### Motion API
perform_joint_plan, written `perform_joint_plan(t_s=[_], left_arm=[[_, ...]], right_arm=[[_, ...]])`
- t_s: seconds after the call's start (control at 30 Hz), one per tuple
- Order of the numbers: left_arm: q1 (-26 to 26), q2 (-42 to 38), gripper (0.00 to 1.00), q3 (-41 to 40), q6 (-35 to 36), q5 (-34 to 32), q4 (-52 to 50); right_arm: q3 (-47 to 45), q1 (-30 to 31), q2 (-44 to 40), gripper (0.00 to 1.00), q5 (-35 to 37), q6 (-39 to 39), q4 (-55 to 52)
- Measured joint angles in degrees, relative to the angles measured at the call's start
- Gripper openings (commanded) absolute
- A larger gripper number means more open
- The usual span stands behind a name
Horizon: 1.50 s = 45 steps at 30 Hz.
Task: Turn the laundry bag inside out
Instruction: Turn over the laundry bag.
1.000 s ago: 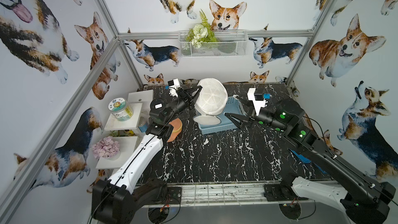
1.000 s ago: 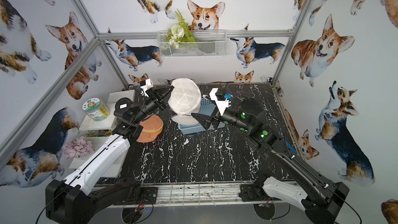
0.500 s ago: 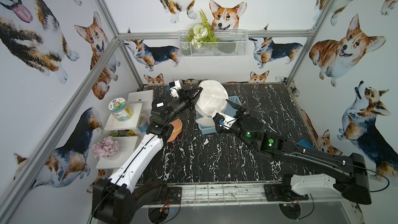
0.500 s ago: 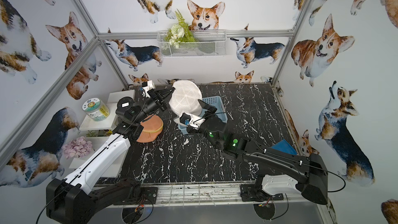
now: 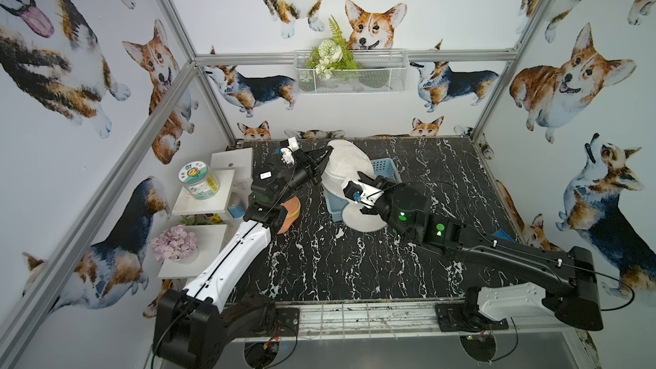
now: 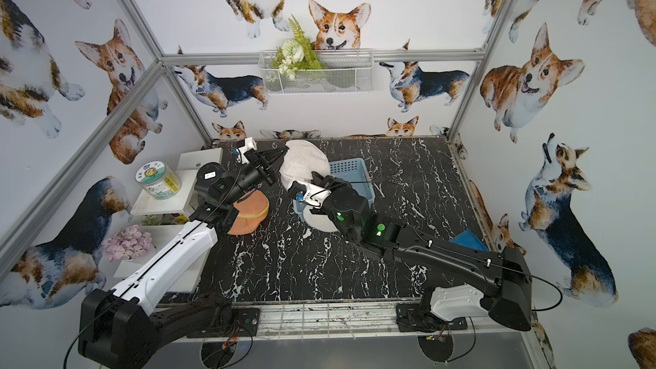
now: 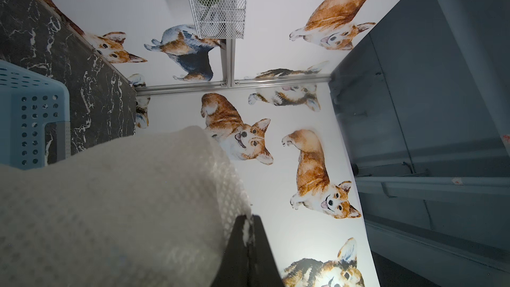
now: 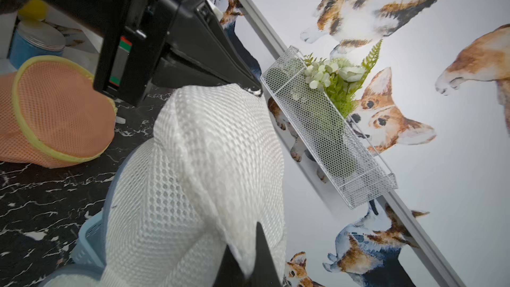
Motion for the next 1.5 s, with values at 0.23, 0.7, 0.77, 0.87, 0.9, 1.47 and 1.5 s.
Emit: perform_joint_plan(t_s=[0.23, 0.7, 0.77, 0.87, 0.9, 1.47, 1.5], left_arm=[[2.0, 1.6, 0.78, 1.0, 5.7, 3.2, 1.3], [-7.3, -10.0, 0.92, 8.6, 58.6, -9.4, -38.4], [-10.0, -11.2, 0.92, 8.1, 62.2, -14.1, -43.2], [-13.9, -15.0, 0.92, 6.3, 66.4, -19.1, -47.4], [-14.4, -17.0, 0.92, 5.4, 67.4, -20.7, -48.2], [-15.5, -12.1, 0.91, 2.0, 68.7, -12.5, -39.5], [-15.1, -11.7, 0.90, 2.2, 68.3, -11.6, -38.4]], right_arm=[[12.6, -13.7, 1.9, 0.00, -18.5, 18.8, -14.2], [24.0, -28.8, 10.1, 0.00, -42.7, 43.1, -33.0], [24.9, -29.0, 10.8, 0.00, -43.1, 44.1, -34.6], [26.4, -29.7, 11.6, 0.00, -43.3, 45.3, -36.4], [26.8, -29.9, 11.7, 0.00, -43.3, 46.0, -36.9], [29.7, -30.2, 12.3, 0.00, -46.8, 48.1, -38.8], [29.7, -30.2, 12.2, 0.00, -47.1, 48.1, -39.0]])
